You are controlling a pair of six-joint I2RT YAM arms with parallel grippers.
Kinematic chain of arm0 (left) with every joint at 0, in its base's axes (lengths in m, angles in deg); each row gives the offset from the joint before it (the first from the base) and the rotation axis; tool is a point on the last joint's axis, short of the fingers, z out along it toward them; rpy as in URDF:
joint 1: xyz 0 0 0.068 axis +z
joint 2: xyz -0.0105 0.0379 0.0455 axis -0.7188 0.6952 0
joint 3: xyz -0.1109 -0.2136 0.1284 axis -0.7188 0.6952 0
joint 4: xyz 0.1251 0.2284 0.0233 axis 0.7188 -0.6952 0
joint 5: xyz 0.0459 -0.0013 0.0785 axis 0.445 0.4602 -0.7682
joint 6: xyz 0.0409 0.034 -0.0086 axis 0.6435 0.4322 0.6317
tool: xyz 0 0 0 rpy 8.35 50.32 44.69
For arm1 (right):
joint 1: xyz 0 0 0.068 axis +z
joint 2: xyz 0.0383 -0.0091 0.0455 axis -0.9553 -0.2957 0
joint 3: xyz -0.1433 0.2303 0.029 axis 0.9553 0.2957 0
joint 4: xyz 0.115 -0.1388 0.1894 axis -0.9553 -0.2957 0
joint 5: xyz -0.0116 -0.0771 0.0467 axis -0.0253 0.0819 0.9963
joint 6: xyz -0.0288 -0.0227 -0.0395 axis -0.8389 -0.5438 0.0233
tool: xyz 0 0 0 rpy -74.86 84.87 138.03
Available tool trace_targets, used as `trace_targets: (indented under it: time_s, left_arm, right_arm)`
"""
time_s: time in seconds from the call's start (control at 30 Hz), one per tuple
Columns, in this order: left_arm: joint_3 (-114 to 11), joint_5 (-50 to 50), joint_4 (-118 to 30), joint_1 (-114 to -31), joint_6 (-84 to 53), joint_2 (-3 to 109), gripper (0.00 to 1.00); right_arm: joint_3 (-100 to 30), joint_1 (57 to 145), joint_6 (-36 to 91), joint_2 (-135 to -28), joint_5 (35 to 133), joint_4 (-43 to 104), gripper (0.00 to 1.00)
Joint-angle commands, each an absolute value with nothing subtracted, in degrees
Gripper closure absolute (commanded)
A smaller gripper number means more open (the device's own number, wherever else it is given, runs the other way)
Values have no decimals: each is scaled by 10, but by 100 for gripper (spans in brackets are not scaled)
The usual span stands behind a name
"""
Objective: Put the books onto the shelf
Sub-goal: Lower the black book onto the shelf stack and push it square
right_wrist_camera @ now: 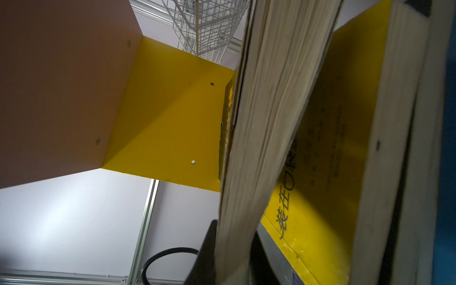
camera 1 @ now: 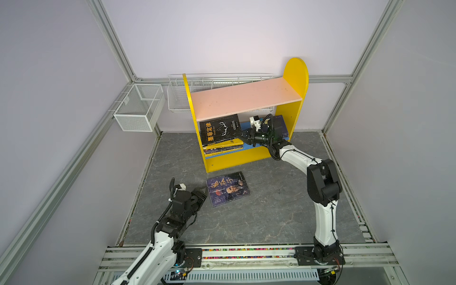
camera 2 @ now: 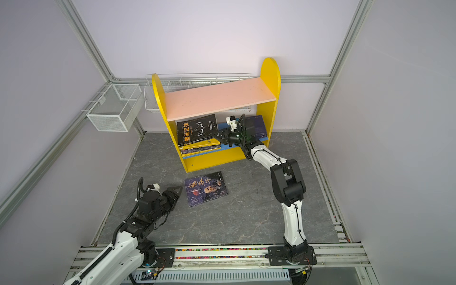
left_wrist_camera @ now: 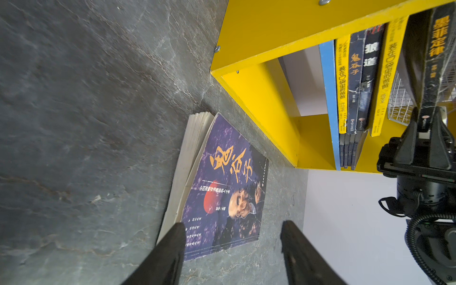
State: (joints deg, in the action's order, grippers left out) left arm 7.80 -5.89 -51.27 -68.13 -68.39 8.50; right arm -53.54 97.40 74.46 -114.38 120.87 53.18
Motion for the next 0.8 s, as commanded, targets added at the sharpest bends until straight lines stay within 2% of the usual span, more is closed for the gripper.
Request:
trace_targets:
  time_s: [0.0,0.1,0.27,0.47,0.63,0.77]
  left_arm:
    - [82,-63,-518,-683,-683,77,38]
    - [83,-63,-520,-683,-685,73,38]
    - [87,-63,-519,-683,-692,65,38]
    - [87,-65,-524,-683,-695,53,38]
    - [87,-66,-532,-683,-697,43,38]
    - [87,-65,-535,-684,-697,38,38]
  right_arm:
    - [-553,991,712,-1137,1206,512,92]
    - [-565,998,672,-1133,1200,438,90]
    - [-629,1012,582,-1135,1160,256,62]
    - [-690,1016,552,-1145,1139,148,41]
    - [-729,1016,545,-1149,1126,76,31]
    - [-763,1015,550,-1163,1141,42,28]
